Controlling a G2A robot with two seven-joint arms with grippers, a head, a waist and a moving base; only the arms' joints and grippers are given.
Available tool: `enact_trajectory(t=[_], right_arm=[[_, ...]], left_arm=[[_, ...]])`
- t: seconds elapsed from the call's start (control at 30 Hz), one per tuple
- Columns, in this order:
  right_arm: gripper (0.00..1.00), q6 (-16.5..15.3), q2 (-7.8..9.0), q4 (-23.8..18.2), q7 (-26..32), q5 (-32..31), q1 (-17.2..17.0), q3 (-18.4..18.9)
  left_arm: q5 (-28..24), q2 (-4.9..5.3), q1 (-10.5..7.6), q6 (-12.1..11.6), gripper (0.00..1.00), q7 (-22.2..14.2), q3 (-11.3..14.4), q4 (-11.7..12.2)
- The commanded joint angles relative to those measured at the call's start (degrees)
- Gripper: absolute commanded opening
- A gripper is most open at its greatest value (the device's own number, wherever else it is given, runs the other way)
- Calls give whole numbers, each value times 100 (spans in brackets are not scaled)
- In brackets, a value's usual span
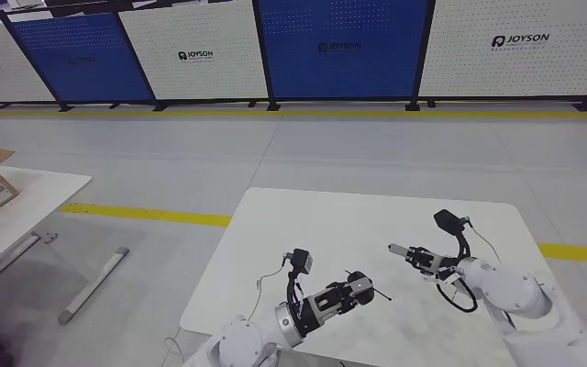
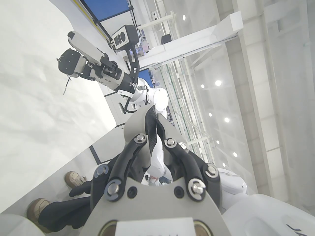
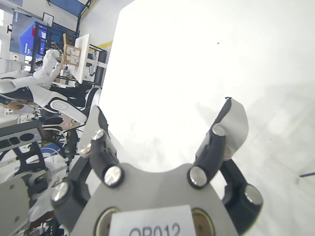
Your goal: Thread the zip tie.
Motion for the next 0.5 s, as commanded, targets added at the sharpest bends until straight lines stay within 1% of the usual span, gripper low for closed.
enact_trajectory(t=[0.0,0.07,0.1,0.17,0.23,0.27,0.33,0.37,0.43,0.47], right_arm=[[100,-12,-1,-1,-25,5,-10,2],[100,-160,12,-26,6,-39,-27,36],[100,-178,24,-31,56,-77,-13,79],[100,-494,58,-75,518,-68,45,116],[100,-671,98,12,820,-153,143,223],[100,-817,120,39,1117,-197,209,231],[100,-1009,142,212,1529,-181,349,245],[100,-1094,147,369,1787,-167,471,216],[100,-955,135,615,1776,-196,643,194],[100,-955,135,615,1776,-196,643,194]], left_arm=[[0,0,0,0,0,0,0,0],[0,0,0,0,0,0,0,0],[0,0,0,0,0,0,0,0],[0,0,0,0,0,0,0,0],[0,0,0,0,0,0,0,0],[0,0,0,0,0,0,0,0],[0,0,0,0,0,0,0,0],[0,0,0,0,0,0,0,0],[0,0,0,0,0,0,0,0],[0,0,0,0,0,0,0,0]])
